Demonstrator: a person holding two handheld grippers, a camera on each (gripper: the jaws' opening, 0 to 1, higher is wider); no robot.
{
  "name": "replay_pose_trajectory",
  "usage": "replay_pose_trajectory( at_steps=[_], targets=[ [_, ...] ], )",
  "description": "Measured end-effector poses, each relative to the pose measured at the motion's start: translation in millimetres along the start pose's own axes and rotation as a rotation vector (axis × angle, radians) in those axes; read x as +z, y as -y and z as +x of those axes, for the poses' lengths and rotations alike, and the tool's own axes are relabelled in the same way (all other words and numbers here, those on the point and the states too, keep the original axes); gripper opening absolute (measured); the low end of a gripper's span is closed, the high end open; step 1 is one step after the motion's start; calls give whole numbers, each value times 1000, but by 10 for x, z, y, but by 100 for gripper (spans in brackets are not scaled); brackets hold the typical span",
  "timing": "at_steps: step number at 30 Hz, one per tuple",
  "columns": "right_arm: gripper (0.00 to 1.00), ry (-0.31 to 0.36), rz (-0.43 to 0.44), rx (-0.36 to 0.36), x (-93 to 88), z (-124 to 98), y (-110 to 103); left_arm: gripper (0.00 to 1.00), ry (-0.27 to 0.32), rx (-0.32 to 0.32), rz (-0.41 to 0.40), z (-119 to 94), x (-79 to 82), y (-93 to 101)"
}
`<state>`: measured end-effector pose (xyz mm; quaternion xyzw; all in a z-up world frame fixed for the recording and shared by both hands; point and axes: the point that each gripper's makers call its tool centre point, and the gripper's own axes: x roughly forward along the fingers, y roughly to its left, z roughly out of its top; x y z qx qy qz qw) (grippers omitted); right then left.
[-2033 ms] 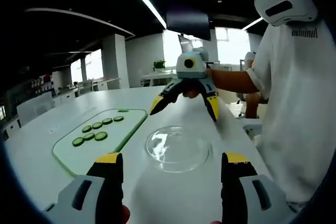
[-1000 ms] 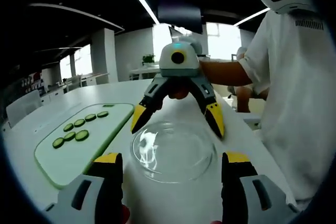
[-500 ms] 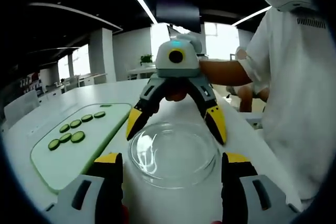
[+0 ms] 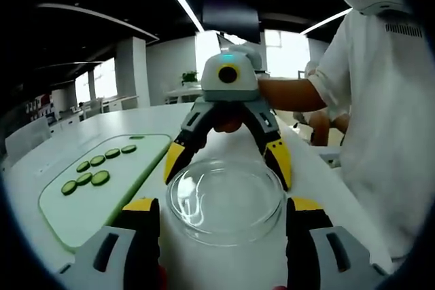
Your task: Open the petri dish lid, add cucumber slices into the petri dish, and close the lid
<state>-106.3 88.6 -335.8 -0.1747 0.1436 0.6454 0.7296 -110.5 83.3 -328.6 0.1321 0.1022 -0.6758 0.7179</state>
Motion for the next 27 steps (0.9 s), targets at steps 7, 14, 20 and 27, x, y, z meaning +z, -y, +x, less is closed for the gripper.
replay_pose_trajectory(
  at_steps=[7,14,20,27],
  targets=[
    [75,-2,9,-2,-9,9,2,73,3,-7,-2,9,0,11],
    [73,8,7,-2,13,9,4,71,3,-13,0,30,8,19],
    [70,5,5,-1,1,16,1,69,4,-12,2,42,14,14],
    [70,8,-1,0,4,17,6,69,3,-8,0,41,12,5]
  ],
)
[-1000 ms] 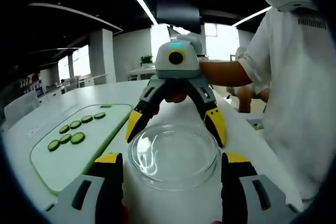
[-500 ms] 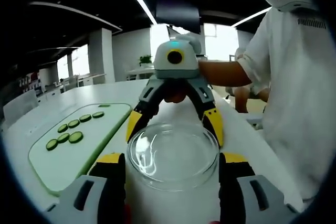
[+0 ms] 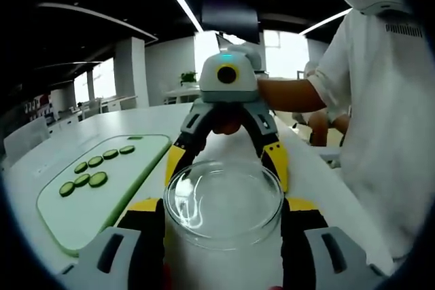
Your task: Open the petri dish lid, add cucumber slices into the petri dish, and close the lid
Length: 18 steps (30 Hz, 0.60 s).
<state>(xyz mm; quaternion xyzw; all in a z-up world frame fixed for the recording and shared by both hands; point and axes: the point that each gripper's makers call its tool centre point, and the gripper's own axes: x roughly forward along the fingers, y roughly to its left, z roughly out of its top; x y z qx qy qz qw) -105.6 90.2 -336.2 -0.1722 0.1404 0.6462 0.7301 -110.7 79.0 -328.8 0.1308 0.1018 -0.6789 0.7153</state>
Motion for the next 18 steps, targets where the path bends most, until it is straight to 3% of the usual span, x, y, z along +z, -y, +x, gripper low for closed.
replay_pose_trajectory(
  at_steps=[18],
  targets=[
    [70,-7,-9,0,6,-3,5,69,-4,7,9,-4,9,-7]
  ],
)
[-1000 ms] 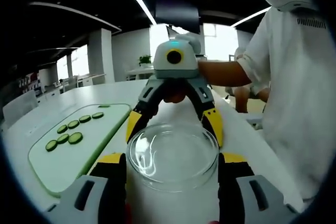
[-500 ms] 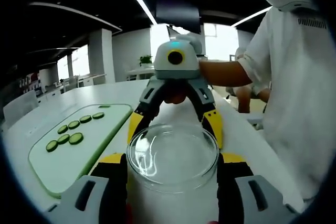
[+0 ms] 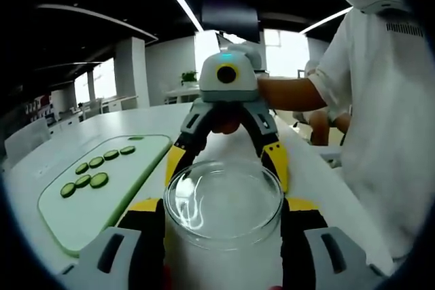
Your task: Open the petri dish lid, add cucumber slices into the petri dish, and close the lid
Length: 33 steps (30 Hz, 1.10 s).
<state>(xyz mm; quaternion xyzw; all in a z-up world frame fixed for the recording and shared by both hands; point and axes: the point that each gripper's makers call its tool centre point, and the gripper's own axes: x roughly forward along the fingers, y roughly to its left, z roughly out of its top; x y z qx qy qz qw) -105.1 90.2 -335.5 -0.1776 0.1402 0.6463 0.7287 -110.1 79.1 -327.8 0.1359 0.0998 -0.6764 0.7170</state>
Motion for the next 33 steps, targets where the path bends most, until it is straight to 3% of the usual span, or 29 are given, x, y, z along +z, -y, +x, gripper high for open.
replay_pose_trajectory(
  at_steps=[33],
  targets=[
    [69,5,-49,-7,282,-24,24,69,6,26,32,-135,162,-34]
  ],
)
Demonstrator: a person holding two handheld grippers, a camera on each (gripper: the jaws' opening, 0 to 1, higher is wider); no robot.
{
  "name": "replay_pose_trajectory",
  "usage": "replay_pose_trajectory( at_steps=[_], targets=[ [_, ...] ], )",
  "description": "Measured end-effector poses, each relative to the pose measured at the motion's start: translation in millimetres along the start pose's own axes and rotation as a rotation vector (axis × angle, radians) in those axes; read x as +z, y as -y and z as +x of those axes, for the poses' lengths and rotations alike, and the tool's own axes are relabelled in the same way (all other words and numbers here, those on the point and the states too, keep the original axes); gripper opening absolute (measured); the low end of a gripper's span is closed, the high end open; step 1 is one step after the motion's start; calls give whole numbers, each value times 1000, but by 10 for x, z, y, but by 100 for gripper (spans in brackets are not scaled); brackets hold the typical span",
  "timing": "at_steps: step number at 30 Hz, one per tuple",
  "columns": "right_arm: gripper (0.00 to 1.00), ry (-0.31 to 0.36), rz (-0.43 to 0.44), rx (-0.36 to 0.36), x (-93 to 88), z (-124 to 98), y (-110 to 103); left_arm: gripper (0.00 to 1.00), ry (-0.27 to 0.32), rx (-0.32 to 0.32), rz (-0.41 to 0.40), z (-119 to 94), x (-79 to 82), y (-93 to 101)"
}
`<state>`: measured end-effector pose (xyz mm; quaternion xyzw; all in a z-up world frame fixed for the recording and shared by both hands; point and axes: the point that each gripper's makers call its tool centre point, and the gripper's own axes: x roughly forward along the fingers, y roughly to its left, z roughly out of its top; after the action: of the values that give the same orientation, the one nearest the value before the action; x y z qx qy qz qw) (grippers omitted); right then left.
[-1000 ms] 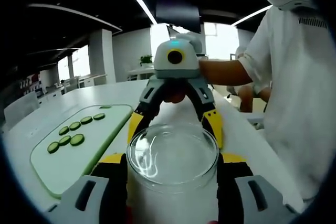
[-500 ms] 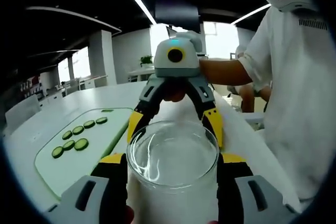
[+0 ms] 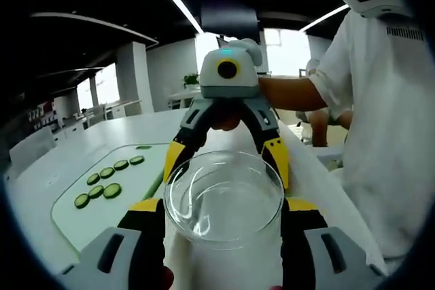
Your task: Open the petri dish lid, add cucumber slices into the petri dish, and close the lid
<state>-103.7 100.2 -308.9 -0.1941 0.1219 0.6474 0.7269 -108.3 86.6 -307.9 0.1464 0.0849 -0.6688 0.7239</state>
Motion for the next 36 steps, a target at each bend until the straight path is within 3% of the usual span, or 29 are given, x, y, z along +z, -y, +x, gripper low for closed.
replay_pose_trajectory(
  at_steps=[16,36],
  targets=[
    [69,2,-32,19,168,104,10,69,7,34,9,-181,31,-27],
    [69,28,-62,72,372,390,-38,68,10,96,-1,-537,-19,-34]
  ],
)
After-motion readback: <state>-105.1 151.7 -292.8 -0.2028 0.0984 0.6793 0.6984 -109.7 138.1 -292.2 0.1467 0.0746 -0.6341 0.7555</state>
